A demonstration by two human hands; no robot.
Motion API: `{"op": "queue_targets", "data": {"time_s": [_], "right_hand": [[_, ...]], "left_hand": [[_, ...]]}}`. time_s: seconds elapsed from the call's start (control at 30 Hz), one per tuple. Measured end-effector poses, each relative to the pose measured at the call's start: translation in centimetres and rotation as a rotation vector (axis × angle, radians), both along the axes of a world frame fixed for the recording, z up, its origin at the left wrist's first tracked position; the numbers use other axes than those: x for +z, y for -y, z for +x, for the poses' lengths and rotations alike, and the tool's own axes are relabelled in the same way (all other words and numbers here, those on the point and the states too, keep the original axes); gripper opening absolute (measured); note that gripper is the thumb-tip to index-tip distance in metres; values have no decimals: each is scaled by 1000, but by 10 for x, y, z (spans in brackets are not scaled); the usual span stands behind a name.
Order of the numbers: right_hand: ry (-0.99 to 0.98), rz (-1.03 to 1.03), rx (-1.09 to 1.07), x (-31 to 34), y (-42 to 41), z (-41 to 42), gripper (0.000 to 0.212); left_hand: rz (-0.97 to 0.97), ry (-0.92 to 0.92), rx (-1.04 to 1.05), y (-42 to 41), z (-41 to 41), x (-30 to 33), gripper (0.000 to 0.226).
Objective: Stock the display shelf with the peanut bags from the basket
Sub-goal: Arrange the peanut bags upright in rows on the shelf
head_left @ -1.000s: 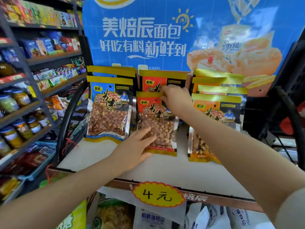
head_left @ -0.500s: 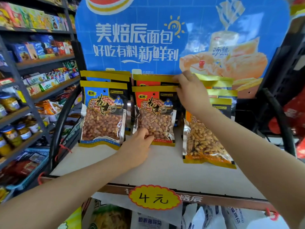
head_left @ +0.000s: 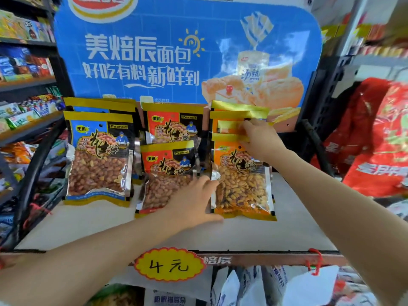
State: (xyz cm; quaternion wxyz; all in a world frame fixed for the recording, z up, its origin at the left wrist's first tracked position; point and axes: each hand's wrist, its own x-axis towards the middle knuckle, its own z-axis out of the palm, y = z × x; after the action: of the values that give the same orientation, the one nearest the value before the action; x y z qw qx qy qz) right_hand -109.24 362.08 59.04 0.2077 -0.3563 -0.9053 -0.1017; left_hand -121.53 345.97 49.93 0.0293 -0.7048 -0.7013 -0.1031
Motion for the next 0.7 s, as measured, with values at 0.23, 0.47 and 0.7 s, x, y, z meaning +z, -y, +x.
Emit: {"op": "queue_targets", "data": {"time_s": [0.23, 0.47, 0.7], "right_hand": [[-13, 63, -73, 5, -2, -6, 21], [-88, -24, -37, 10, -12, -6, 24], [-109, -141, 88, 18, -15, -10, 23]], "left_hand": [[46, -93, 13, -8, 8, 2, 70], [92, -74, 112, -29, 15, -1, 50], [193, 105, 160, -35, 16, -5, 48]]}}
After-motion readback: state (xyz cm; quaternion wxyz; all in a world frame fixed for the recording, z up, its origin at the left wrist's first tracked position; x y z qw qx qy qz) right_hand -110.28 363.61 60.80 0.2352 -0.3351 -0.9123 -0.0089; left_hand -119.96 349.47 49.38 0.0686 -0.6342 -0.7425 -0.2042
